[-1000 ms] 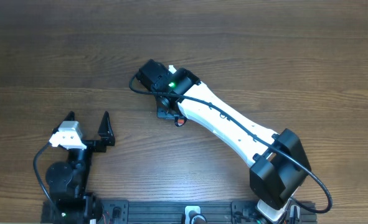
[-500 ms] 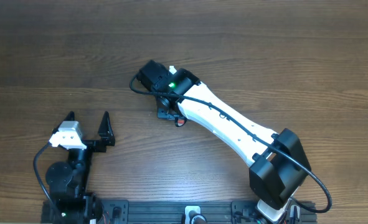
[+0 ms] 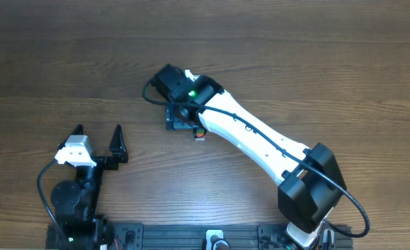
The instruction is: Stack Cubes
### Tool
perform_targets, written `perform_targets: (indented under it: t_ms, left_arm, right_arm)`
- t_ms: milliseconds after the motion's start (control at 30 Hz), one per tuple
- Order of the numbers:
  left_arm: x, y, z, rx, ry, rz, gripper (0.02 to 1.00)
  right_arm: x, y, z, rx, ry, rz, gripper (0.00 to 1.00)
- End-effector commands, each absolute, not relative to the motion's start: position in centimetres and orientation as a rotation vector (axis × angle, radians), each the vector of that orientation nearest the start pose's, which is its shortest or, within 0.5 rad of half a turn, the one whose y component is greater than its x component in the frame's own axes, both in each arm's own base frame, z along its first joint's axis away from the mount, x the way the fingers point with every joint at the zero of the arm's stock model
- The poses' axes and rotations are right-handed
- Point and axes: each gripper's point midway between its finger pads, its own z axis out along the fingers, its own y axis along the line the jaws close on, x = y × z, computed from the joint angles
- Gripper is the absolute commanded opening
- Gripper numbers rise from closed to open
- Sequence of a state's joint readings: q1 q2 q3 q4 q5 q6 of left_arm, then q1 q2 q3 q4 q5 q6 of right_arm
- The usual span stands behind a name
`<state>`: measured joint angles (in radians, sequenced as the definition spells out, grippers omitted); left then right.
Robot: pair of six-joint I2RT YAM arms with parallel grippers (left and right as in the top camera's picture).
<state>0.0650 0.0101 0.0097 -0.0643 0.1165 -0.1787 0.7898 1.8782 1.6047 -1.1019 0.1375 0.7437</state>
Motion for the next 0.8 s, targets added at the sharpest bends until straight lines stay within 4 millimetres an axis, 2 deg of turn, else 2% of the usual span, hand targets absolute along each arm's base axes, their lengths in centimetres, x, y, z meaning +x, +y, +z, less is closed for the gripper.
perform_targets:
  t_ms: [33, 100, 200, 300, 400, 433, 600, 700, 800]
  left_arm:
    - [24.6, -0.4, 15.9, -0.097, 1.634, -0.172, 1.0]
    - [24.6, -0.4, 15.9, -0.097, 1.634, -0.172, 1.0]
    - [24.6, -0.4, 15.9, -0.097, 1.634, -0.172, 1.0]
    - [24.6, -0.4, 15.9, -0.097, 1.634, -0.172, 1.0]
    - [24.6, -0.4, 15.9, -0.097, 1.634, -0.172, 0.998]
    - [24.6, -0.4, 15.9, -0.097, 1.634, -0.172, 0.998]
    - [24.6, -0.4, 15.9, -0.097, 1.634, -0.172, 1.0]
    - [24.6, -0.4, 15.9, -0.097, 1.634, -0.172, 1.0]
    - [24.6, -0.4, 15.9, -0.097, 1.634, -0.172, 1.0]
  right_arm:
    - [33.7, 26.6, 16.1, -0.143, 2.771, 0.12, 0.991]
    - [35.4, 25.5, 17.4, -0.142, 2.735, 0.129, 0.991]
    - [38.1, 22.4, 19.0, -0.089, 2.69, 0.119, 0.993]
    - [40.7, 18.0, 20.3, -0.024, 2.644, 0.091, 0.993]
    - [42.2, 13.7, 21.1, 0.015, 2.611, 0.045, 0.991]
    - [43.0, 11.1, 21.3, 0.035, 2.585, 0.017, 0.991]
    - [43.1, 5.6, 20.8, 0.095, 2.484, -0.027, 0.993]
    - [42.0, 3.7, 20.9, 0.101, 2.391, -0.037, 0.993]
    - [40.2, 2.7, 21.6, 0.09, 2.261, -0.035, 0.993]
